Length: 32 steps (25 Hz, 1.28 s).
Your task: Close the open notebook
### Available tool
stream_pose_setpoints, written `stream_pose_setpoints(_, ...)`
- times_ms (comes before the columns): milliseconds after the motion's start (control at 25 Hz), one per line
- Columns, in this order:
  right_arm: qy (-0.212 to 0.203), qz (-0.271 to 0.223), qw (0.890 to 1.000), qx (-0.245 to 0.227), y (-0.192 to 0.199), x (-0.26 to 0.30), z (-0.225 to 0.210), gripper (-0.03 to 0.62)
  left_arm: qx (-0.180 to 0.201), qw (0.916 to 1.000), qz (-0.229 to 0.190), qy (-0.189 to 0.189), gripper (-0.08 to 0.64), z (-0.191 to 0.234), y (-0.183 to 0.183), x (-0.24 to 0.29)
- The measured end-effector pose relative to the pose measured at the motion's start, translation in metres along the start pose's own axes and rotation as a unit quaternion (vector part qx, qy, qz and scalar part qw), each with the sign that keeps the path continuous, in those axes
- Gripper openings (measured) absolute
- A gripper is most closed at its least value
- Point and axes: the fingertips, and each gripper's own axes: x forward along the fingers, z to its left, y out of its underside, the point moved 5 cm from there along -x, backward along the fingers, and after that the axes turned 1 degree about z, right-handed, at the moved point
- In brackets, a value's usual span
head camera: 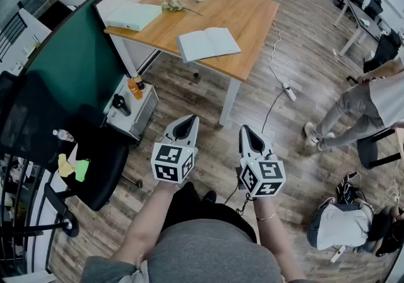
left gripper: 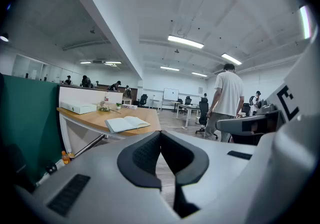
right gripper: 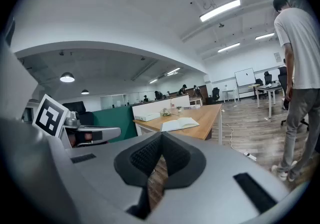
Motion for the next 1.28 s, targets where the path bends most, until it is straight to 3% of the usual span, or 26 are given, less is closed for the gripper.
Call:
stream_pose_setpoints(400,-0.001,-0.01,1.0,0.027,0.005,-0.005,-0.004,0.004,-0.013,0.9999,0.002,-0.003,0.025,0.001,0.003,0.002)
stream_pose_setpoints(680,0.021,-0.001,0.998,0.054,0.016,-0.003,-0.014,0.03,-0.025,0.9996,0.013,-0.001,0.029,0.002,0.014,0.002)
stream_pose_setpoints(1280,0.018,0.019,0.998,0.065,0.019,0.002,-0.025,0.097,-0.028,0.9992,0.015,-0.025,0.148,0.008,0.014,0.01)
